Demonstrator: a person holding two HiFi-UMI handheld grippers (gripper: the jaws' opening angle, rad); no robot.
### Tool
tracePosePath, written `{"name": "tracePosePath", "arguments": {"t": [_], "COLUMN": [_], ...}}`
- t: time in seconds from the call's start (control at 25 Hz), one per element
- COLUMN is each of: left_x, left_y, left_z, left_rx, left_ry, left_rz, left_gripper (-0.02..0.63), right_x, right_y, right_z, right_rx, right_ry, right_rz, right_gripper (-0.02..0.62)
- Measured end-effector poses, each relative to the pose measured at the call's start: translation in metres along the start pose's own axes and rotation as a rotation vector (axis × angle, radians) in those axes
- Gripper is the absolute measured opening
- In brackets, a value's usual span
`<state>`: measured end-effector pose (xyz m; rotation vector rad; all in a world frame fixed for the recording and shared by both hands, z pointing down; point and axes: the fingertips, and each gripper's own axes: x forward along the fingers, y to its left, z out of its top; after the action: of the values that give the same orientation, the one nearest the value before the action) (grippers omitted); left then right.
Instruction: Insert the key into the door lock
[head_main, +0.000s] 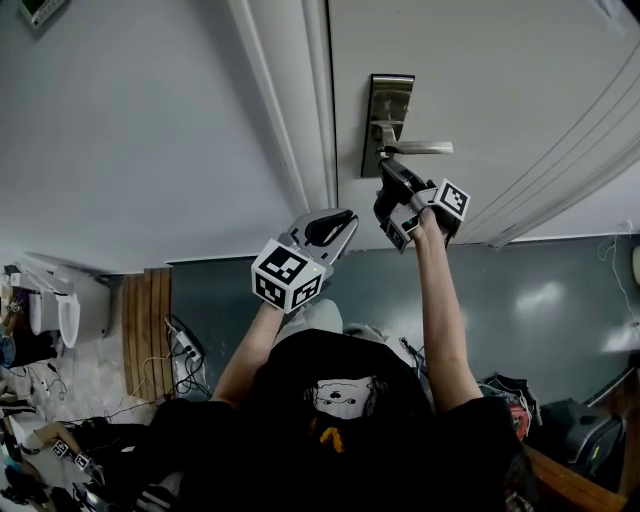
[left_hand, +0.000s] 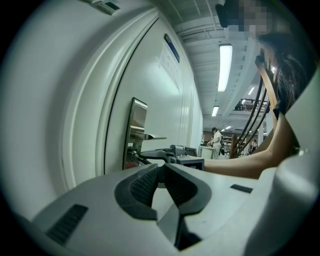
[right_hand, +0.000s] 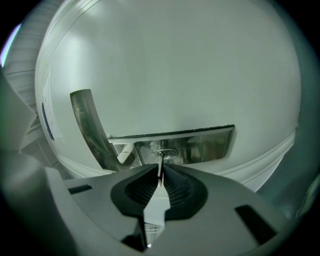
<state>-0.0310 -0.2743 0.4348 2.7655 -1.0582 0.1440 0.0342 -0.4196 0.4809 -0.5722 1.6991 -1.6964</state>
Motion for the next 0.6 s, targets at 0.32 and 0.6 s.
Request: {"name": "tracePosePath", "arguments": {"t": [0.32,0.6], "left_x": [-0.002,0.001], "left_y": [-0.007,-0.011], "left_z": [0.007,0.015], "left_rx": [-0.024,-0.041], "left_ry": [0.014,0.017], "left_rz": [-0.014,-0.021], "left_gripper": [0.044,0.044], "right_x": [-0.027,-0.054], "right_y": [0.001,0.007], "right_z": [-0.017,-0.039], "right_rx": [-0.008,-0.097], "right_ry": [-0.004,0.024], "right_rz": [-0.045,-0.096], "right_gripper": [0.021,0.021]}}
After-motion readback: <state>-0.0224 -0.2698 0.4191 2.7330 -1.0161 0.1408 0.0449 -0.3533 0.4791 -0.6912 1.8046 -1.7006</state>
